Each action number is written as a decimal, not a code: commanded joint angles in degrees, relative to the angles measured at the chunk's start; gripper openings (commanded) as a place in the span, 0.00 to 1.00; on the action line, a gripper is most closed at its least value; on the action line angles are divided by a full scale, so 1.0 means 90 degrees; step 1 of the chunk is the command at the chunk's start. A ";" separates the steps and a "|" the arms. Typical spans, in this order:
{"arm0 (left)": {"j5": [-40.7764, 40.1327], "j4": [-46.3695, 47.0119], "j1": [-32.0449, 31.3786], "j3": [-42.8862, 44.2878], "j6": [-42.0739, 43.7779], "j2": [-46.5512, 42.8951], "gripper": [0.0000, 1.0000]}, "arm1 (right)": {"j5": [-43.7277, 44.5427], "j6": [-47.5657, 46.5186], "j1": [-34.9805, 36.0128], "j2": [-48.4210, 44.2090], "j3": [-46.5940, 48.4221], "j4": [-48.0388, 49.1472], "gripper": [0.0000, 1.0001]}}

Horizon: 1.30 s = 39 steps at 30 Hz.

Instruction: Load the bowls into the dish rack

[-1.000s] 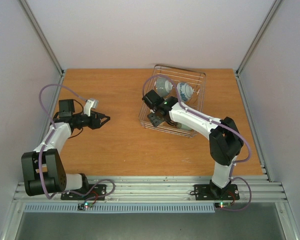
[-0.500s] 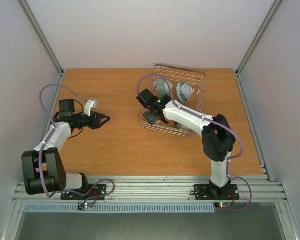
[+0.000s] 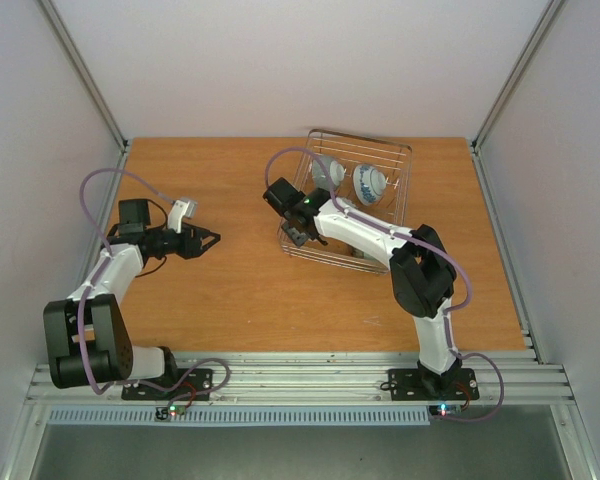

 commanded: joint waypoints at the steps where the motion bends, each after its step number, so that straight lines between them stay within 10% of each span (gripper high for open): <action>1: 0.0005 0.0179 0.0036 0.0021 0.0084 0.0076 0.49 | 0.0868 0.0013 -0.0070 0.0385 -0.0157 -0.1135 0.25; 13: -0.0009 0.0173 0.0036 0.0031 0.0081 0.0083 0.49 | 0.0965 0.0033 -0.0061 0.0356 -0.0370 -0.1386 0.39; 27: -0.0043 0.0158 0.0036 0.0010 0.0135 0.0029 0.49 | 0.0177 -0.0147 -0.0070 0.0209 -0.0440 -0.1006 0.98; 39: -0.0086 0.0148 0.0033 0.0000 0.0177 -0.0009 0.49 | -0.0065 -0.0115 -0.0067 -0.0202 -0.0604 -0.0891 0.99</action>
